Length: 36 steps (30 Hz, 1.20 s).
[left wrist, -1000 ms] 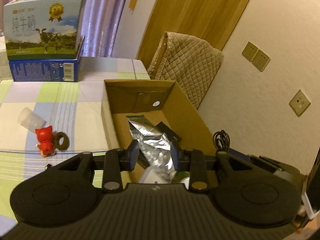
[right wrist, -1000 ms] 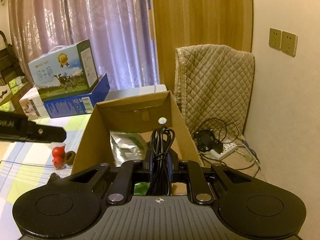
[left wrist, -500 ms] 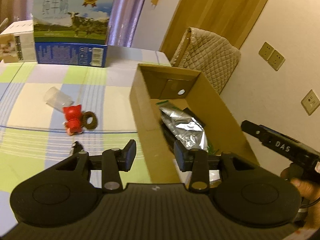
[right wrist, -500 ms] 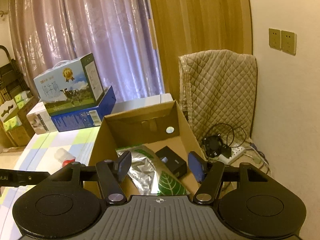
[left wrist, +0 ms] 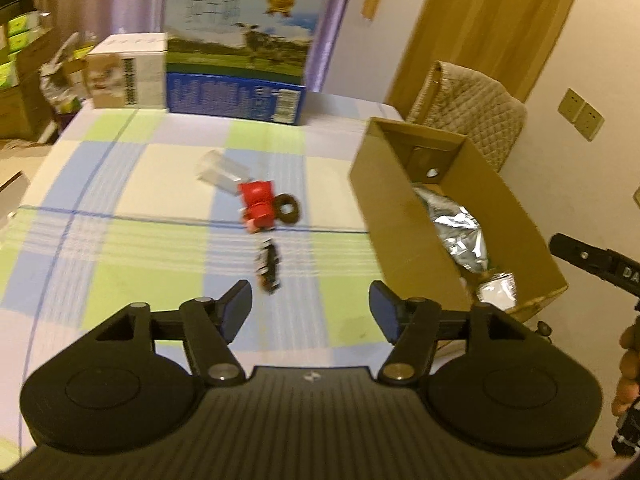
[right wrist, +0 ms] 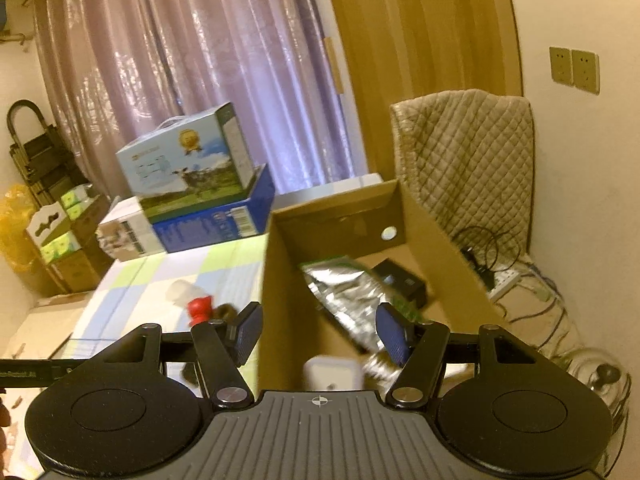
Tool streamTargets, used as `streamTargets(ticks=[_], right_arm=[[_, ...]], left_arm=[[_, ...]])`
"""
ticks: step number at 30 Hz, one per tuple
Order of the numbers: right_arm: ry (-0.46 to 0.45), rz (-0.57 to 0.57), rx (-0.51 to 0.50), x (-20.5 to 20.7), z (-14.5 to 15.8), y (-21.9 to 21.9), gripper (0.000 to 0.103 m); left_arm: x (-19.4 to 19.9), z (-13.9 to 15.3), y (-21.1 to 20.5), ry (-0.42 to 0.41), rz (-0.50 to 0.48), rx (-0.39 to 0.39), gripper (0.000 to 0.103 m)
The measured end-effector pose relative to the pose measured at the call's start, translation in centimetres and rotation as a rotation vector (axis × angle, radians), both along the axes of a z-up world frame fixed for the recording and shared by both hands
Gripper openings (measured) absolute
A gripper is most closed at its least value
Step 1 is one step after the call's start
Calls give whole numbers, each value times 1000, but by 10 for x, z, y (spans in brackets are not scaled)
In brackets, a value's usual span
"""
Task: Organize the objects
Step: 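Withdraw both tools from the box back over the table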
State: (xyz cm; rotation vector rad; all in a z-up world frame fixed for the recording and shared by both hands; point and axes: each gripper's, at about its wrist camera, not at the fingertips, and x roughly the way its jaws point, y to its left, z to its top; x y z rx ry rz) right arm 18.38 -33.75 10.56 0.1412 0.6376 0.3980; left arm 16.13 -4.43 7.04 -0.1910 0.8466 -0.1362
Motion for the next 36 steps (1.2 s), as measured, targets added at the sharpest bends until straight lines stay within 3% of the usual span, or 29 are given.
streamTargets(ticks=[3, 14, 23, 36], right_arm=[[1, 21, 1, -18, 1, 12, 60], [36, 109, -30, -69, -16, 51, 60], [52, 154, -44, -85, -24, 73, 60], [76, 179, -59, -86, -37, 87, 60]], left_arm=[[-14, -2, 15, 4, 26, 6, 72], [-59, -12, 49, 10, 86, 51, 95], [-75, -17, 69, 13, 130, 80, 102], [-76, -24, 80, 23, 152, 84, 102]])
